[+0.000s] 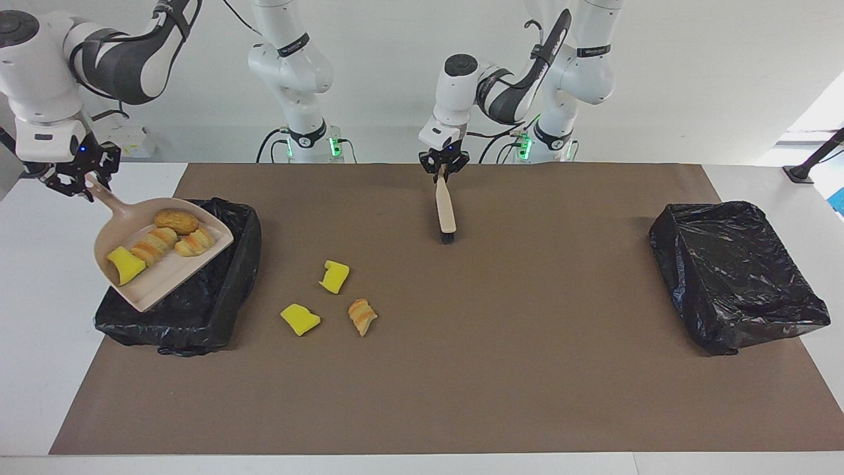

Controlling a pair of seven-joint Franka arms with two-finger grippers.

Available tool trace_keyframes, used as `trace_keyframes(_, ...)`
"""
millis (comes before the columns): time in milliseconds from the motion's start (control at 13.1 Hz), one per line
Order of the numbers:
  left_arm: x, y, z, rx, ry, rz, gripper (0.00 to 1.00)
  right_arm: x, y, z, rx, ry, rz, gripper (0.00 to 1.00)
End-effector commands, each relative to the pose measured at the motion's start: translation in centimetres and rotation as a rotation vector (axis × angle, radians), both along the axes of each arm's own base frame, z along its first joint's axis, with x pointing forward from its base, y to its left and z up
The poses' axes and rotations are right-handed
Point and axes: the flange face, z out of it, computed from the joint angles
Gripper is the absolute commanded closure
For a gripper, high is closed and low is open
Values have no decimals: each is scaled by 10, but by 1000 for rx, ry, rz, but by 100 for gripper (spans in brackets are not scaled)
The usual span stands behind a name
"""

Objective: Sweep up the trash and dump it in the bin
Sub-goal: 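Lift the dustpan with the right gripper and tip it over the nearby bin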

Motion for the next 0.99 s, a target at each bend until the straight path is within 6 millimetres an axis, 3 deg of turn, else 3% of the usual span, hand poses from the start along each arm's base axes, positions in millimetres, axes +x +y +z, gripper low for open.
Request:
trace_keyframes(0,-3,9,2,-33,-9,25,87,-2,-13,-1,-90,82,105,100)
trace_keyframes(76,0,9,1,-41,-14,30,70,-3,-14,-5,-135,131,150,100)
trace_keyframes(153,2,9,0,-40,-13,33,25,-4,-15,-8,-181,190,215,100)
trace_keyframes(229,7,7,2,-41,-14,36,0,-3,-15,-14,-214,222,292,100)
trace_keyframes(382,40,6,27,-73,-36,86,0,1,-18,-19,-263,220,390,100)
trace_keyframes(611,76,15,65,-26,-5,83,0,8,-14,-16,-339,266,437,100)
trace_keyframes(764,113,33,100,-6,5,64,0,22,2,-14,-404,294,497,100)
trace_keyframes(916,152,64,132,-9,-7,45,0,28,7,-9,-428,293,517,100)
